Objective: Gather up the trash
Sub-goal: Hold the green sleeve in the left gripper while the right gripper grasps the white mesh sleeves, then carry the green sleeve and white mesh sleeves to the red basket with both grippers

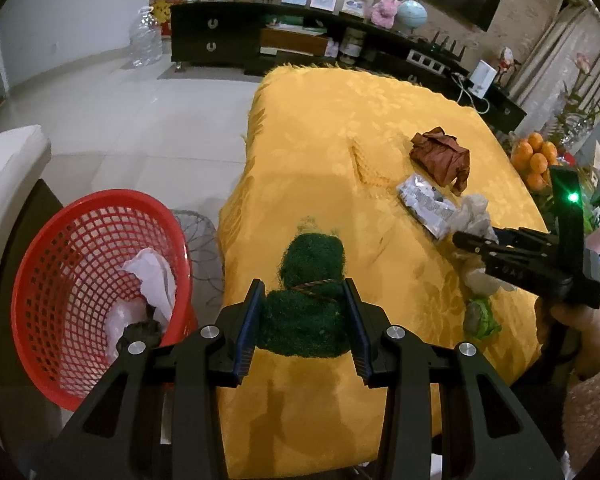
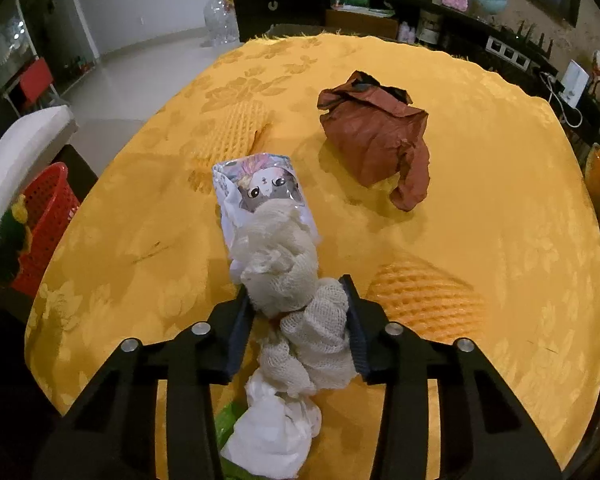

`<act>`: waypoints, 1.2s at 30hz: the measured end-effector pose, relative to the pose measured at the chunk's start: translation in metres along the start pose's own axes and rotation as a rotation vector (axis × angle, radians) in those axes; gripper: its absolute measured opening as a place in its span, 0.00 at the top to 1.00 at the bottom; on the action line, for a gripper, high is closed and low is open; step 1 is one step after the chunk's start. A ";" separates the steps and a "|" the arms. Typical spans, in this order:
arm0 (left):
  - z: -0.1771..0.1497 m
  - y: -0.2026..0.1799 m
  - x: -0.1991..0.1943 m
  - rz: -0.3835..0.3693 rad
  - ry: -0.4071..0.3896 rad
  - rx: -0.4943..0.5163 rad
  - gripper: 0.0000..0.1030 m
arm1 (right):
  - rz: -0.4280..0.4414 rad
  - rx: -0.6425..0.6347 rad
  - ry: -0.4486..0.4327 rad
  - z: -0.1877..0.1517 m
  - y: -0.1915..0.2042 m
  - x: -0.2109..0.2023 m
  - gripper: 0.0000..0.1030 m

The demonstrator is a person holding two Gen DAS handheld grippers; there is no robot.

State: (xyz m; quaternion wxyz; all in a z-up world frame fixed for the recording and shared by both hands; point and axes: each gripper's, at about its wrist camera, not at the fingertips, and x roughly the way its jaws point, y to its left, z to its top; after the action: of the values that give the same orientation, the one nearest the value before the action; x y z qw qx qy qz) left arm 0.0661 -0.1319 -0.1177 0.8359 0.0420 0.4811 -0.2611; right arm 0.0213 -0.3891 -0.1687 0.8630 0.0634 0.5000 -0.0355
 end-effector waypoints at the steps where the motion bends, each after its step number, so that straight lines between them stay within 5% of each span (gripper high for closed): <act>1: -0.001 0.000 -0.001 0.002 -0.001 -0.001 0.63 | -0.001 0.003 -0.005 -0.001 -0.001 -0.002 0.61; 23: 0.019 0.017 -0.055 0.033 -0.141 -0.058 0.63 | 0.065 -0.024 -0.186 0.021 0.039 -0.086 0.61; 36: 0.022 0.042 -0.075 0.103 -0.193 -0.114 0.63 | 0.104 -0.084 -0.213 0.038 0.080 -0.101 0.61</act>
State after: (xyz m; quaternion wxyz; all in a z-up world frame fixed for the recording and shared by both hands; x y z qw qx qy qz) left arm 0.0727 -0.0732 -0.0514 0.8916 -0.0065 0.4096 -0.1929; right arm 0.0132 -0.3160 -0.0563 0.9138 0.0488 0.4025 0.0239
